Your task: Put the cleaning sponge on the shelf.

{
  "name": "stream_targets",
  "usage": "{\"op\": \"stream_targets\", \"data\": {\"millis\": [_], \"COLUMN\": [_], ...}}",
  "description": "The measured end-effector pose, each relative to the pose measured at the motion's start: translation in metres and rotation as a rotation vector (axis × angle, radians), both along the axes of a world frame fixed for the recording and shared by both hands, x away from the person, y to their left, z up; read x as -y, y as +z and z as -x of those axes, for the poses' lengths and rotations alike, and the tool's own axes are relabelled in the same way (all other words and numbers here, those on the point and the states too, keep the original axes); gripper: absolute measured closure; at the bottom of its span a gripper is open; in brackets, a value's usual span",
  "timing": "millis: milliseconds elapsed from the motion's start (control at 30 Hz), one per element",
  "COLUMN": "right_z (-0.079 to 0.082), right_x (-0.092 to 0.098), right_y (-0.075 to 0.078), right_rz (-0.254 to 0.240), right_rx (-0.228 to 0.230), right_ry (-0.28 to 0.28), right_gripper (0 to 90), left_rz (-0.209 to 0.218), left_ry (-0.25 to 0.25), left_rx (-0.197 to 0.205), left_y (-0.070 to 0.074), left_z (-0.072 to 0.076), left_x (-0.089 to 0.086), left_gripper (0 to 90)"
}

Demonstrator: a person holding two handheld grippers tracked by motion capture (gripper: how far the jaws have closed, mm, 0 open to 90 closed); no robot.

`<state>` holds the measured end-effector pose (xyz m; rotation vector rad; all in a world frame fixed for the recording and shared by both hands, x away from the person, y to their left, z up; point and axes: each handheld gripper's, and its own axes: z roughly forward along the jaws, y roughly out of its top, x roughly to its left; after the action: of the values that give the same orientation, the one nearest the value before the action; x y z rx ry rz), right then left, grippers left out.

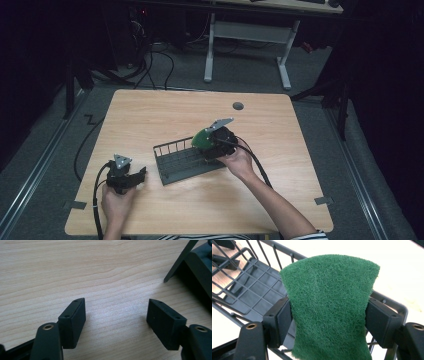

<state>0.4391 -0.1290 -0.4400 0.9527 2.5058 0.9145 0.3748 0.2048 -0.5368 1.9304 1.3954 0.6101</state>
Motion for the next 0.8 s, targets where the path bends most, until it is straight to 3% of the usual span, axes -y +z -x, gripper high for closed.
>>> {"op": "stream_targets", "data": {"millis": [267, 567, 800], "right_z": [0.001, 0.005, 0.007], "right_x": [0.006, 0.023, 0.03], "right_y": [0.005, 0.017, 0.019], "right_rz": [-0.026, -0.086, -0.106], "right_rx": [0.001, 0.034, 0.023], "right_ry": [-0.012, -0.023, -0.017], "right_gripper": [21.3, 18.8, 18.3], "left_rz": [0.0, 0.0, 0.0], "left_ry": [0.0, 0.0, 0.0], "left_rx": [0.0, 0.0, 0.0], "left_y": [0.0, 0.0, 0.0], "left_z": [0.0, 0.0, 0.0], "left_x": [0.0, 0.0, 0.0], "left_gripper": [32.2, 32.2, 32.2]}}
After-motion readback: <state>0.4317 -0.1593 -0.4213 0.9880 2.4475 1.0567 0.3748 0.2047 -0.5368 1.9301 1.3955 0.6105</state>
